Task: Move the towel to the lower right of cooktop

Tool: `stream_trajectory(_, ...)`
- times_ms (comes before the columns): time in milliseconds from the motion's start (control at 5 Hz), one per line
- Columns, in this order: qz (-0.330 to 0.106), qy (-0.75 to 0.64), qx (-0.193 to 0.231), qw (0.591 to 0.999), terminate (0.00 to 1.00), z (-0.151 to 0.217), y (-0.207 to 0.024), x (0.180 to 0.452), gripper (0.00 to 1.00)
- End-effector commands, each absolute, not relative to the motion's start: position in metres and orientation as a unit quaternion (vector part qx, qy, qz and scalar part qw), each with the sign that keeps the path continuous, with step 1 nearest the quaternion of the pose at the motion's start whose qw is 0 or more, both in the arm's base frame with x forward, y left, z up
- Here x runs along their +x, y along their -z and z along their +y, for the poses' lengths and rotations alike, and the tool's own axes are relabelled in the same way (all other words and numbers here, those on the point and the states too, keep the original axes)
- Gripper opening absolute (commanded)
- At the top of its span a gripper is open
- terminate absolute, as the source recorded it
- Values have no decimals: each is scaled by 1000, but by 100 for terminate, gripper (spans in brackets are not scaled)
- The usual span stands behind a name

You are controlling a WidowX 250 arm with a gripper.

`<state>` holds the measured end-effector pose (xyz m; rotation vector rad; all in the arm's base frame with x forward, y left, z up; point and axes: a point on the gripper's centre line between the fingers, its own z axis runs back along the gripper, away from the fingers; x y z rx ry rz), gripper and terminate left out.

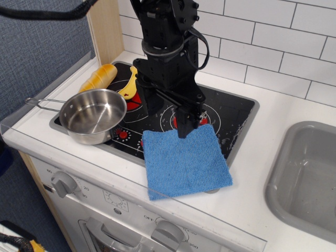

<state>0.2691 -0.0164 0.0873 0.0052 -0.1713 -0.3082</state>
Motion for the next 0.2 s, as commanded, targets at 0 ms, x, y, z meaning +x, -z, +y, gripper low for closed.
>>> stream_trajectory(0,-107,153,7,982,100,-14,-100,271,100)
